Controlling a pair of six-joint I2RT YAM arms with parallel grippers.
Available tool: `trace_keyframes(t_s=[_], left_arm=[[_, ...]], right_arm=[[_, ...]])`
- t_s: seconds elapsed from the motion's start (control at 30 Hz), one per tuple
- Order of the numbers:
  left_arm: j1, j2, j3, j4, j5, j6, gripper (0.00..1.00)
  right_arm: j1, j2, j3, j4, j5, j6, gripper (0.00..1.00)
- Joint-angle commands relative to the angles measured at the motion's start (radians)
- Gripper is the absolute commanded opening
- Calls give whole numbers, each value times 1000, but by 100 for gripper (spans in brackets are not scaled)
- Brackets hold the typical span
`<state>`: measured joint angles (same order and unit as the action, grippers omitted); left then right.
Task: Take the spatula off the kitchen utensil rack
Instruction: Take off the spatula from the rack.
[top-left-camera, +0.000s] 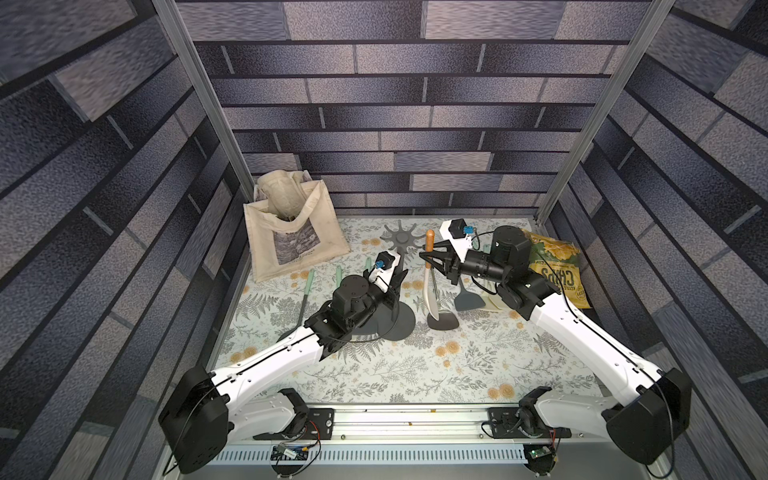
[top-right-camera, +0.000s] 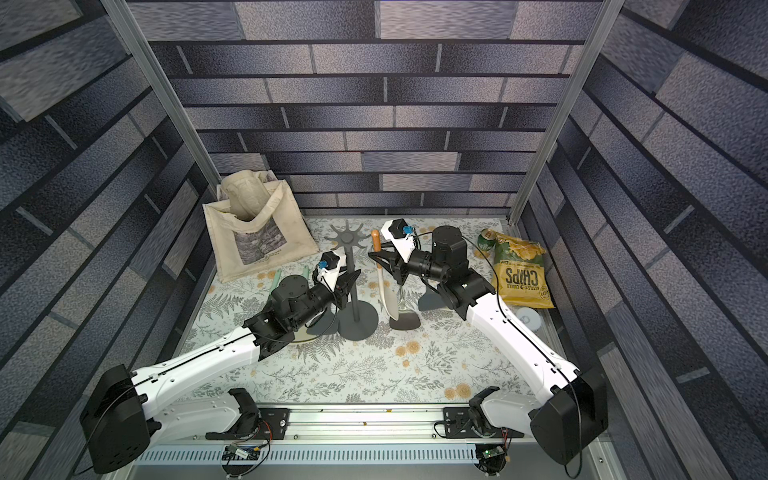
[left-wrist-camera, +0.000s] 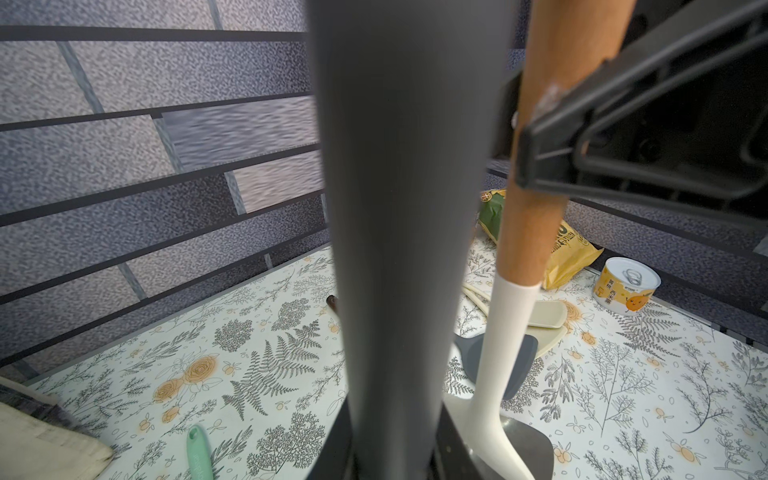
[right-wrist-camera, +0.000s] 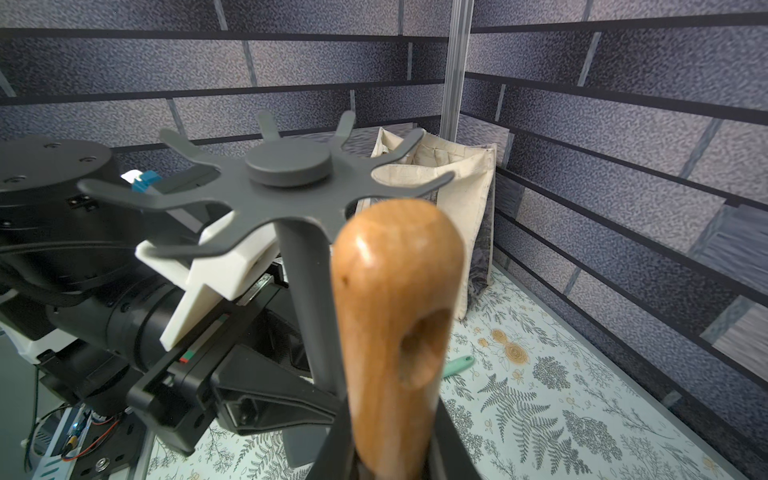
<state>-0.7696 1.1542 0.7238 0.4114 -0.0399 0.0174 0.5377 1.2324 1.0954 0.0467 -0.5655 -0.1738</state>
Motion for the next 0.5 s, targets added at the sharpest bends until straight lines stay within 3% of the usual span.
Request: trace_keyframes(t_s=[0.0,0.3,0.47], left_arm=[[15,-6,-41,-105,-24,9,15],[15,-27,-59,-97,-27,6,15],[16,-36,-66,-95,-28,5,15]], right_arm=[[7,-22,2,-16,96,-4,0],[6,11,57,-35,275,58,0],[7,126,207,-128,373,133,0]])
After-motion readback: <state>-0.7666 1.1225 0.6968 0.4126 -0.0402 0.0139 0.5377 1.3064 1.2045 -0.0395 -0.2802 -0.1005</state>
